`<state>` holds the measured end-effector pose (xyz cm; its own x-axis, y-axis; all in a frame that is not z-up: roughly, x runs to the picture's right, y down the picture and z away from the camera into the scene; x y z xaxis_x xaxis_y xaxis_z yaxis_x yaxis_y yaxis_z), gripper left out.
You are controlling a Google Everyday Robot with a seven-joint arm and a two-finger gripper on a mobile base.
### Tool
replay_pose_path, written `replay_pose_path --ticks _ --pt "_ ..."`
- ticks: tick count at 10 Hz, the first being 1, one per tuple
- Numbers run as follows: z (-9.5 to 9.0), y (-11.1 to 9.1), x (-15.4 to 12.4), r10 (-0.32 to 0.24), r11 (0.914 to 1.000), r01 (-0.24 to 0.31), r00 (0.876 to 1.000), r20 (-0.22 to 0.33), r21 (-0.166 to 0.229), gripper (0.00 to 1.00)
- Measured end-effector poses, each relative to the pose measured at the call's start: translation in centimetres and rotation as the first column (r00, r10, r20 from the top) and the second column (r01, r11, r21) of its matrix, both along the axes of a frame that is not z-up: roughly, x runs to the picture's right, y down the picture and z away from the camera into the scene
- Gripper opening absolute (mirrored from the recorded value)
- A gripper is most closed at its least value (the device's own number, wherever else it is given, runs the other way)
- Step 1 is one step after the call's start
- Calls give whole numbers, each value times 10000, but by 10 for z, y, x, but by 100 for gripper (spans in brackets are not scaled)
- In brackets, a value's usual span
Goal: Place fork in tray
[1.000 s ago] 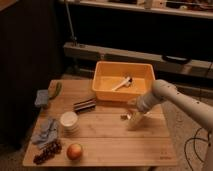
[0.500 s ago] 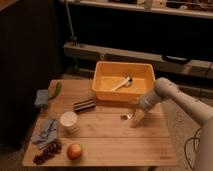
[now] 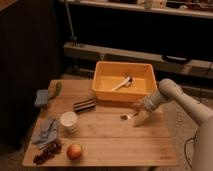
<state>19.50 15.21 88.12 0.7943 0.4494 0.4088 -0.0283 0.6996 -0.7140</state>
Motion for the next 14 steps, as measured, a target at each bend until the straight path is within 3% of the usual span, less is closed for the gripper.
replay_pose_path --ticks 5,6,12,14 --pt "0 16 8 -39 9995 56 9984 572 -299 6" --pt "-1 19 8 -94 9994 116 9980 632 -341 1" --pt "-1 21 6 -172 9990 200 9973 713 -388 0" --pt "-8 11 4 -139 9994 164 9966 807 -294 0"
